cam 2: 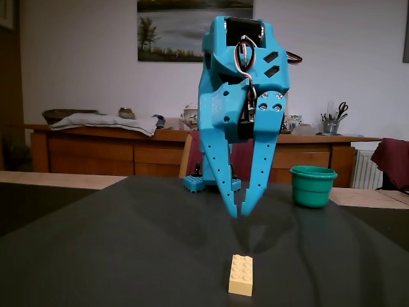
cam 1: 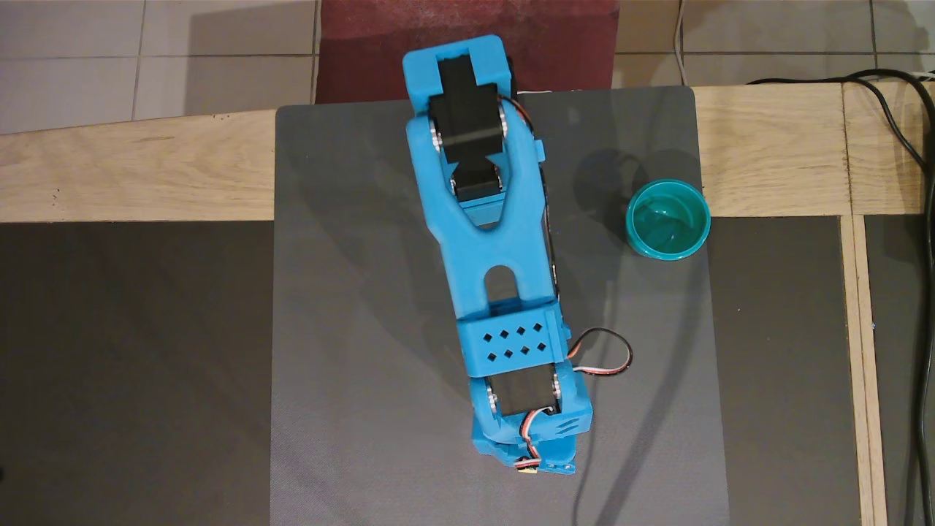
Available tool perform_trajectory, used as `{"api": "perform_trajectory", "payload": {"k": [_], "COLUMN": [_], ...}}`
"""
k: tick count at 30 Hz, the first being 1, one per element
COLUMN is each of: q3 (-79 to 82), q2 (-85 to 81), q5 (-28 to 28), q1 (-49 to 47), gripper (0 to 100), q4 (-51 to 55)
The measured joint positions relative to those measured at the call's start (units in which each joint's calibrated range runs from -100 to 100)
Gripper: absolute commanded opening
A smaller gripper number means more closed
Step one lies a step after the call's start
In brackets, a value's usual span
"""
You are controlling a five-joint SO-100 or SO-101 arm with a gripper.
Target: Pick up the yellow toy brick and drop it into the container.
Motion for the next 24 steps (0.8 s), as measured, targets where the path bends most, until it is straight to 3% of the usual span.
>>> {"api": "perform_trajectory", "payload": {"k": [7,24], "q3": [0.0,0.0], "q2": [0.0,8.92], "q5": [0.26,3.6], "q1": [0.59,2.97], "gripper": [20,20], "q4": [0.0,-2.99]}}
